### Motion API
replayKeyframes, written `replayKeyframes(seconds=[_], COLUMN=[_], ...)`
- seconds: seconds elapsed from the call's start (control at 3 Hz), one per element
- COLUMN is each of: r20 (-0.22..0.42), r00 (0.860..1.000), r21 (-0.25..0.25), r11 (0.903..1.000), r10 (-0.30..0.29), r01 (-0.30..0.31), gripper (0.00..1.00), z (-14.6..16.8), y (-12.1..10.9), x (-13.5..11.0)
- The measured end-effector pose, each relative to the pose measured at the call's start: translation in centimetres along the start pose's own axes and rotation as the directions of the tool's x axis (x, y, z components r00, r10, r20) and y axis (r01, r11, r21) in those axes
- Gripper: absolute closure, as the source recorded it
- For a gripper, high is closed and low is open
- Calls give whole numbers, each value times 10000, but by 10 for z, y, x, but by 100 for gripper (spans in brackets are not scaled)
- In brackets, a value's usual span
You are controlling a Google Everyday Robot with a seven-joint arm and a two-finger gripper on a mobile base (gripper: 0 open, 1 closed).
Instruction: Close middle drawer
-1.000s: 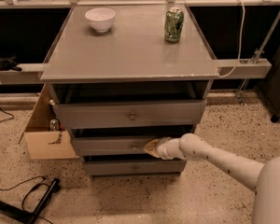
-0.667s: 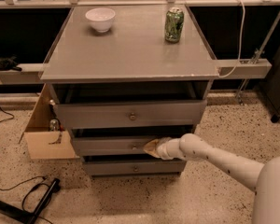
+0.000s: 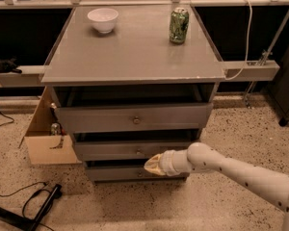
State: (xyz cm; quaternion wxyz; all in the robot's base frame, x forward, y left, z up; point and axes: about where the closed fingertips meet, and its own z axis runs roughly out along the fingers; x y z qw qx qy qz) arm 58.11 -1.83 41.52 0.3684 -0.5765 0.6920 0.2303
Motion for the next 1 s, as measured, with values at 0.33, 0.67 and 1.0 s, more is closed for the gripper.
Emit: replayKeyframes(seconds=[0.33,0.67,1.0], r20=[-113,-702,-1647], r00=[9988,9940,9839], r21=[-1314,-2468,-3034], r11=[9903,9670,9527], r10=[-470,-836,-693], r01=[451,639,164], gripper=[100,100,100], z=[-39,-94,-187], y=[62,117,160], x=[-20,-42,-76])
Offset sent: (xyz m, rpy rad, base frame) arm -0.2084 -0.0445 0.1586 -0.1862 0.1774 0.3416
